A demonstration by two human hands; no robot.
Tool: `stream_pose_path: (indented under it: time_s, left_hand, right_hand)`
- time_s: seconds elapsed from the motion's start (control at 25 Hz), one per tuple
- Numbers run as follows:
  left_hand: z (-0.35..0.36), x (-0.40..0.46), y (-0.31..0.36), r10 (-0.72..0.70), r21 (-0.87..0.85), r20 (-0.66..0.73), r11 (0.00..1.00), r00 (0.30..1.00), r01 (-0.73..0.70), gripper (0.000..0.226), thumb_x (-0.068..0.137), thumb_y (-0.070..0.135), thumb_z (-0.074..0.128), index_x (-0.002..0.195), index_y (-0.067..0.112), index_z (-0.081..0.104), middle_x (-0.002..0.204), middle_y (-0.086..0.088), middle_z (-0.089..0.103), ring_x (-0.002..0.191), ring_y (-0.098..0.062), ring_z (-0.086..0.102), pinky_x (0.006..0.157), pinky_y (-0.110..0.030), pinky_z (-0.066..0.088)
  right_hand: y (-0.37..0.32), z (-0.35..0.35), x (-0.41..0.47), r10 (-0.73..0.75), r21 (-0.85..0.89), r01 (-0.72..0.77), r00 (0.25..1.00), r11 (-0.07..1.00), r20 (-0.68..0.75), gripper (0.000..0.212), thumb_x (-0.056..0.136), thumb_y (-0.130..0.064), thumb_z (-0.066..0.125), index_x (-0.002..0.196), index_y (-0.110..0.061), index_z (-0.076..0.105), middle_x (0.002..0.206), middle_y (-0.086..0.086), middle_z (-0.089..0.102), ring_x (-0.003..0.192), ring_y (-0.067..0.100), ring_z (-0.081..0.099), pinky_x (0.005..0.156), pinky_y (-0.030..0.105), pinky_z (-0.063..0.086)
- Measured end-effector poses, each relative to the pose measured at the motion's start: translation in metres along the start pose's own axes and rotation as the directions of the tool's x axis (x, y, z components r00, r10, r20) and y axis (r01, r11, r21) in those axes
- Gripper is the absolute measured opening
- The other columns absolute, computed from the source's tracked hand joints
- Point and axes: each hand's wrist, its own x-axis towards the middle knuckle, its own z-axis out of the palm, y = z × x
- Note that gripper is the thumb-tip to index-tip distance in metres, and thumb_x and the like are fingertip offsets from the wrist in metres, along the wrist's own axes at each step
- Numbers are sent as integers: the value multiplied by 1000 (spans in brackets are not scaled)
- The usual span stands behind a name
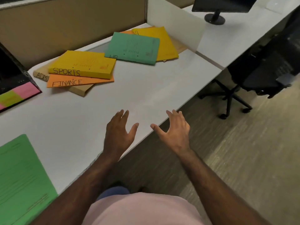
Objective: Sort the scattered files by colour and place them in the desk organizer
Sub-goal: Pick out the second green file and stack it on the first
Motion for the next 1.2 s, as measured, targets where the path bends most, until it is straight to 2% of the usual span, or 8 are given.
stream_pose_path:
  time_s: [0.16,0.6,0.88,1.04,1.2]
  left_hand:
    - [13,28,13,68,-14,26,998,997,-67,74,98,55,63,158,15,47,165,-10,44,154,-31,40,122,-54,39]
    - [26,127,10,119,-68,55,991,991,-115,74,97,52,65,156,11,50,162,-13,47,151,-34,44,121,-56,39]
    - [29,172,1,70,-79,15,995,997,-69,73,97,50,69,156,10,50,161,-14,48,150,-34,45,120,-56,40]
    - [39,197,5,26,-87,-18,996,999,-28,72,97,48,70,155,10,51,159,-15,51,149,-34,47,119,-54,41]
    - [57,237,18,-64,-73,-28,995,998,62,73,98,51,68,157,12,49,161,-13,49,150,-32,44,120,-54,41]
  right_hand:
    - [13,-8,17,41,6,-41,998,999,-47,101,83,-95,46,161,-33,34,174,-3,25,164,19,5,130,60,14]
    - [5,-6,93,115,-35,-117,992,992,-59,102,81,-97,44,161,-35,34,174,-4,24,164,16,7,130,57,13]
    - [-10,3,154,45,-70,-49,997,996,-55,97,85,-93,47,161,-34,35,174,-3,26,164,19,10,128,51,12]
    - [-10,4,200,-6,-61,4,1000,998,-28,93,88,-88,51,161,-33,36,175,-3,25,164,19,10,128,53,14]
    - [-2,5,265,-85,-16,86,996,996,20,92,90,-84,54,162,-30,37,174,-1,27,164,20,11,128,50,16]
